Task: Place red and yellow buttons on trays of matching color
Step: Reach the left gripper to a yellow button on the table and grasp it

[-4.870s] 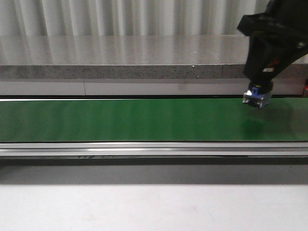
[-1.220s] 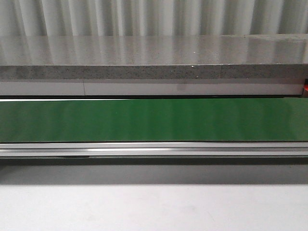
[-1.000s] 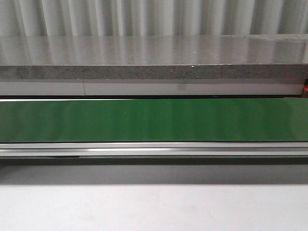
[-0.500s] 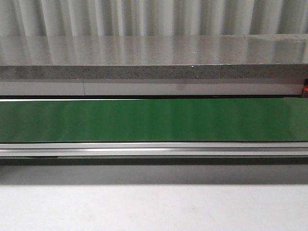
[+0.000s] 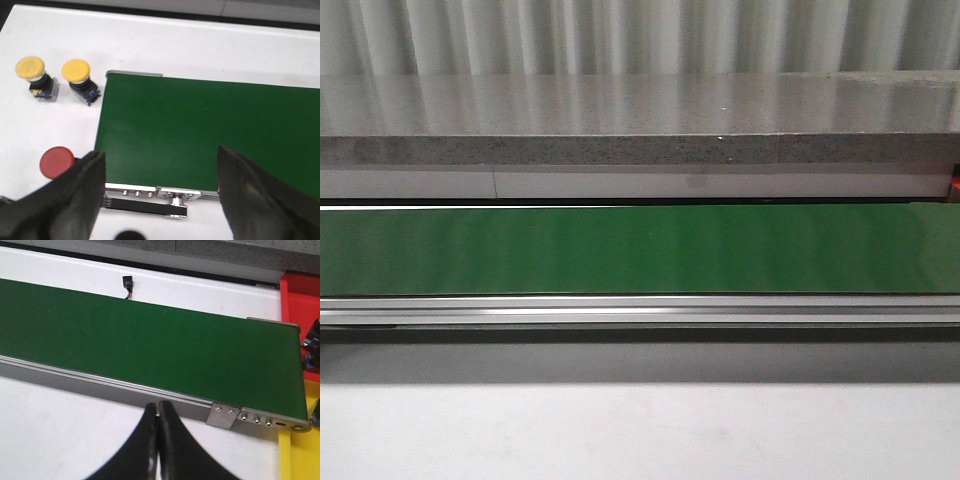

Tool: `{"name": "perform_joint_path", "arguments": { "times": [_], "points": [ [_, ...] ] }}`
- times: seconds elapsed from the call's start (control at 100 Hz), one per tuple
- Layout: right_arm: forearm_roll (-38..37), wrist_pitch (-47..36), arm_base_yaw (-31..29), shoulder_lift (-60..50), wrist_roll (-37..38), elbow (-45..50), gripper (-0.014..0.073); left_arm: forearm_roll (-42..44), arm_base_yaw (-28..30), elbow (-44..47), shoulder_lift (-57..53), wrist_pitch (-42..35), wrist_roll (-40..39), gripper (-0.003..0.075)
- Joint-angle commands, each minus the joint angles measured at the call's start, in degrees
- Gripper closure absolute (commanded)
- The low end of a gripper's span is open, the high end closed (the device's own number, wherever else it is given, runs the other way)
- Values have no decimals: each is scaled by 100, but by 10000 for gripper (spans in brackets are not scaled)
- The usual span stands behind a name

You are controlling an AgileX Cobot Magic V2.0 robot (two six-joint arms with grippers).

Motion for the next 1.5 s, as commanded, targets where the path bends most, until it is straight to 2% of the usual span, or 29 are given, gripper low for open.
{"name": "perform_joint_path", "arguments": {
  "times": [0.0,0.32,0.44,0.52,0.95,1.22,1.49],
  "points": [
    [24,-346,7,37,-44,-139,660,-146,325,-428,405,-165,-77,226],
    [24,-346,7,37,-44,-139,660,-659,1675,-1726,2249,491,-85,227],
    [24,-346,7,37,-44,-139,660,-802,1951,-2255,2928,566,-85,227],
    [24,-346,7,37,-44,-139,660,-802,2031,-2592,3329,631,-171,227],
    [24,-346,7,37,-44,-139,660,-788,2137,-4118,5071,958,-2048,228],
    [24,-346,7,37,-44,-139,660,-882,2137,-5018,5868,1560,-2343,228],
    [24,-346,7,37,-44,-139,660,-882,2137,-5369,6346,1554,-2484,228]
  ]
}}
